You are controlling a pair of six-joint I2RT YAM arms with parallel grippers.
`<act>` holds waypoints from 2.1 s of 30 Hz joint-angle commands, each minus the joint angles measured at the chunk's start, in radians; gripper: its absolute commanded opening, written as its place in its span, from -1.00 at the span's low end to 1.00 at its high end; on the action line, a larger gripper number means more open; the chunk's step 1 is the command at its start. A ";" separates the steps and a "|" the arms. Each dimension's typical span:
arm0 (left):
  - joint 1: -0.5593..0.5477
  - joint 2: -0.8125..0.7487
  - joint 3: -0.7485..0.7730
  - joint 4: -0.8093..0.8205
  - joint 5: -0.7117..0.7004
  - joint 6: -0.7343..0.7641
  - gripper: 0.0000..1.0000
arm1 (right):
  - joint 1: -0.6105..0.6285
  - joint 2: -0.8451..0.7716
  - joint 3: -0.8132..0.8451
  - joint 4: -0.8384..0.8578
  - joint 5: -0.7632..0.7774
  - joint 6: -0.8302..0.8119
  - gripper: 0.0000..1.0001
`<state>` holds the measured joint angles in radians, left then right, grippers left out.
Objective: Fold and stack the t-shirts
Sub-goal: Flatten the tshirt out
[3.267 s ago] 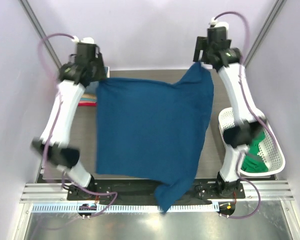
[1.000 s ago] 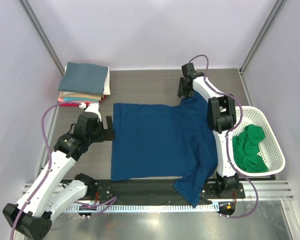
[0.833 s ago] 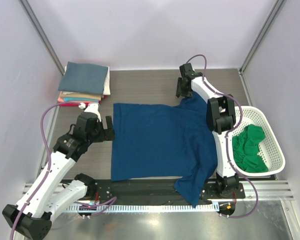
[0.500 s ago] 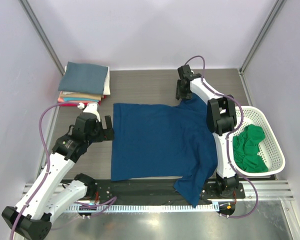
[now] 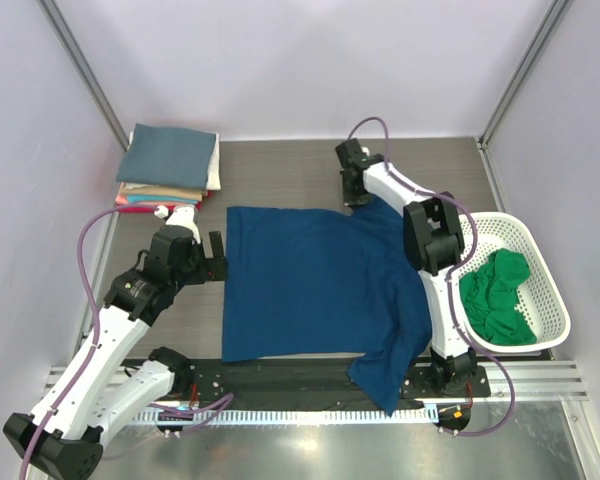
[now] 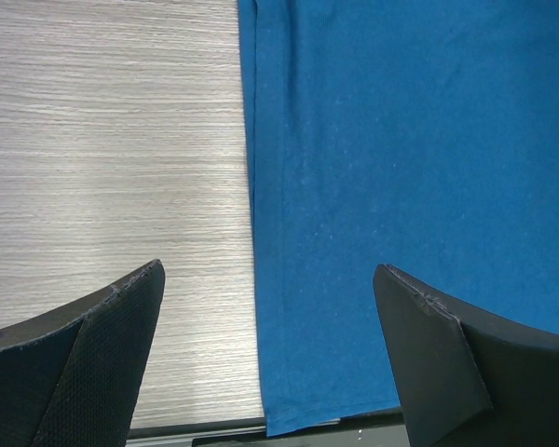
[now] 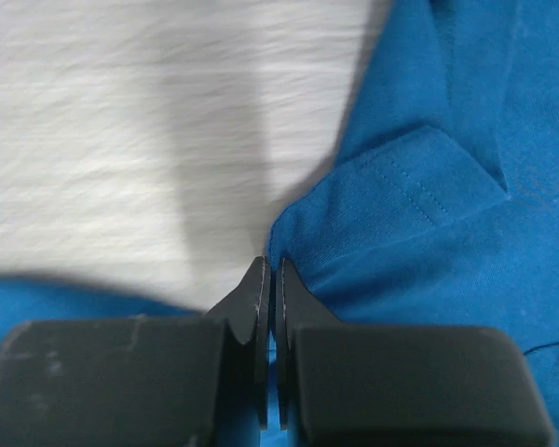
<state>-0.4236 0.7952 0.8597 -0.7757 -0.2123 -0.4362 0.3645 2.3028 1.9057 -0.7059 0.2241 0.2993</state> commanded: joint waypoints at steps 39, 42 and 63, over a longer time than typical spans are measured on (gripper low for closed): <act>-0.003 0.030 0.001 0.026 -0.039 0.005 0.86 | -0.039 -0.036 0.006 0.230 -0.279 0.081 0.26; -0.001 0.029 0.001 0.026 -0.038 0.005 0.86 | -0.033 -0.025 -0.008 0.230 -0.264 0.081 0.24; -0.001 0.024 0.001 0.024 -0.036 0.007 0.86 | 0.027 0.056 0.159 0.212 -0.282 0.054 -0.98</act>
<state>-0.4236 0.8272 0.8597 -0.7757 -0.2287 -0.4366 0.3531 2.3558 1.9488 -0.5095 -0.0246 0.3603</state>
